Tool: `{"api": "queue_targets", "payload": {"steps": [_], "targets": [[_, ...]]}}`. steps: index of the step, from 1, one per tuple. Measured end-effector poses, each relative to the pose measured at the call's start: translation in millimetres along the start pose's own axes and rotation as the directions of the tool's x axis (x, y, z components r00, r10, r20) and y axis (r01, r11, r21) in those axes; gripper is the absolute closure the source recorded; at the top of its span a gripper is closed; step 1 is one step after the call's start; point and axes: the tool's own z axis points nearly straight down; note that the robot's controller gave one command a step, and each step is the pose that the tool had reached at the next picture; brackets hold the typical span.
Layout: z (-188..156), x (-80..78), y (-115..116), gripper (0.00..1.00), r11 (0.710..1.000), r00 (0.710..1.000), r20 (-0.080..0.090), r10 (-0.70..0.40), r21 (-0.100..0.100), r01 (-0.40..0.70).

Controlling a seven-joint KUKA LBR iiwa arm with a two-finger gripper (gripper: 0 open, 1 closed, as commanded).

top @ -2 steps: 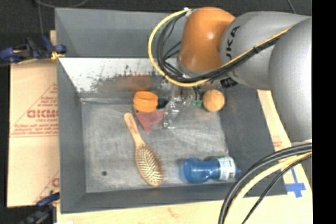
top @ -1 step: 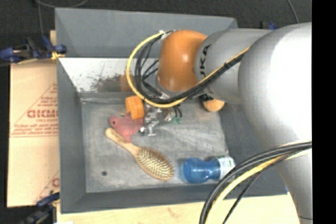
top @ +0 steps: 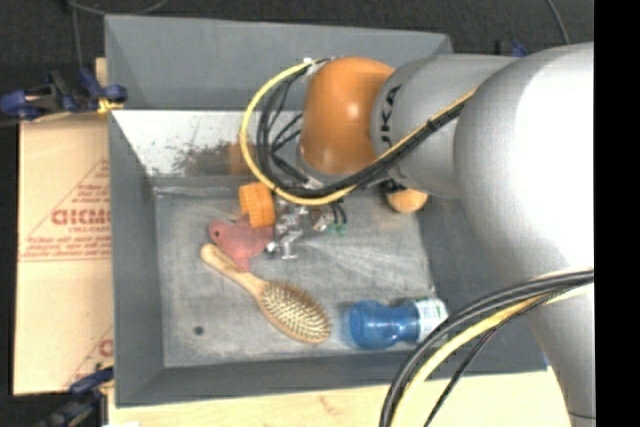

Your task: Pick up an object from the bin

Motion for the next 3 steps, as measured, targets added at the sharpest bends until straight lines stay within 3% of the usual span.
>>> {"api": "queue_targets", "payload": {"steps": [1, 2, 3], "targets": [[-125.0, -0.7, -3.8, 1.0, 1.0, 1.0, -0.009, 0.013, -0.001, -0.013], [-124.9, -0.6, -3.9, 1.0, 1.0, 1.0, -0.009, 0.013, -0.001, -0.013], [-146.9, 3.9, -21.2, 1.0, 1.0, 1.0, -0.009, -0.027, 0.0, 0.027]]}}
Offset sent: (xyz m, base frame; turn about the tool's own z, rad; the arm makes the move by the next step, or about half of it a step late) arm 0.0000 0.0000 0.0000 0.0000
